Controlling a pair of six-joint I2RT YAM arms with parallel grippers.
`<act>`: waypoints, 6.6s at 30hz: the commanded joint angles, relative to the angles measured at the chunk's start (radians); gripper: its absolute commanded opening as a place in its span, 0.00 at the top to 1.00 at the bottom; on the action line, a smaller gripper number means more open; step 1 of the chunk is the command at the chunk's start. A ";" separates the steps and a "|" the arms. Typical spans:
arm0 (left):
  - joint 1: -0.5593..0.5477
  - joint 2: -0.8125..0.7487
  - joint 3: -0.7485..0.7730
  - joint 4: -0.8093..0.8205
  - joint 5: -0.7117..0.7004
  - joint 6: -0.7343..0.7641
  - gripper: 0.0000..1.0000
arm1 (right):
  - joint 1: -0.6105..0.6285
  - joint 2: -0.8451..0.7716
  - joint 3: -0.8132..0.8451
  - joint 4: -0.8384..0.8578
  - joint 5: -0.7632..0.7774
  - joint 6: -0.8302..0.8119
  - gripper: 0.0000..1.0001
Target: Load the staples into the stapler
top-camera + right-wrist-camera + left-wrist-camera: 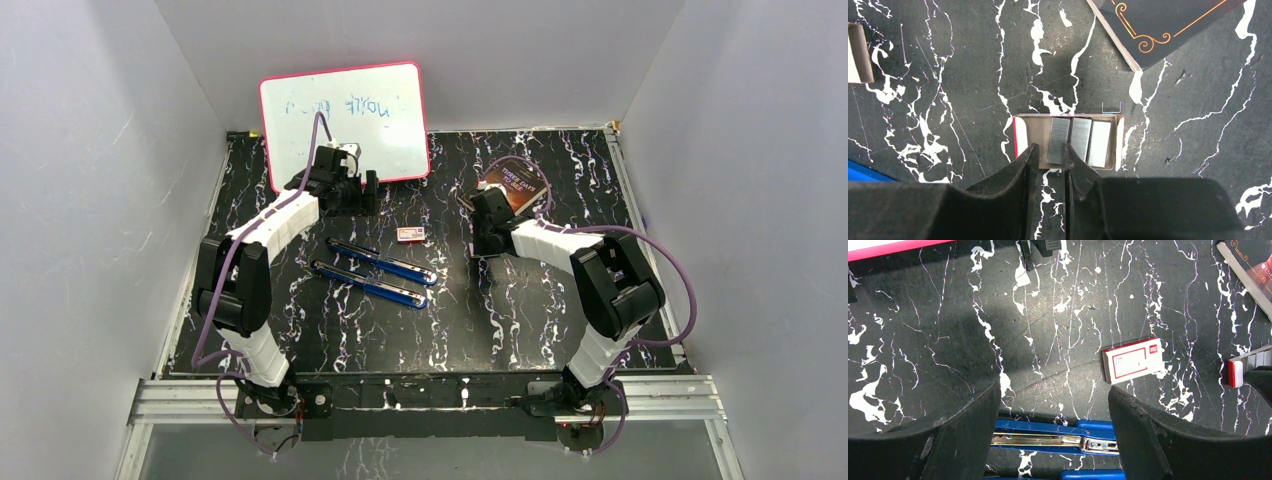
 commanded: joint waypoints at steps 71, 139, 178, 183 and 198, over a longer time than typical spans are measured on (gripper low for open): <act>0.005 -0.049 0.003 -0.013 0.003 0.010 0.23 | 0.233 -0.238 -0.117 -0.014 -0.158 -0.291 0.69; 0.005 -0.060 0.002 -0.014 0.004 0.013 0.23 | 0.002 0.081 0.090 -0.030 0.136 -0.111 0.78; 0.007 -0.054 0.004 -0.017 -0.013 0.020 0.23 | 0.086 -0.298 -0.200 0.101 -0.180 -0.185 0.48; 0.006 -0.052 0.004 -0.017 -0.013 0.020 0.23 | 0.141 -0.270 -0.190 0.104 -0.171 -0.207 0.47; 0.006 -0.048 0.005 -0.019 -0.008 0.020 0.23 | 0.200 -0.172 -0.148 0.045 -0.134 -0.224 0.46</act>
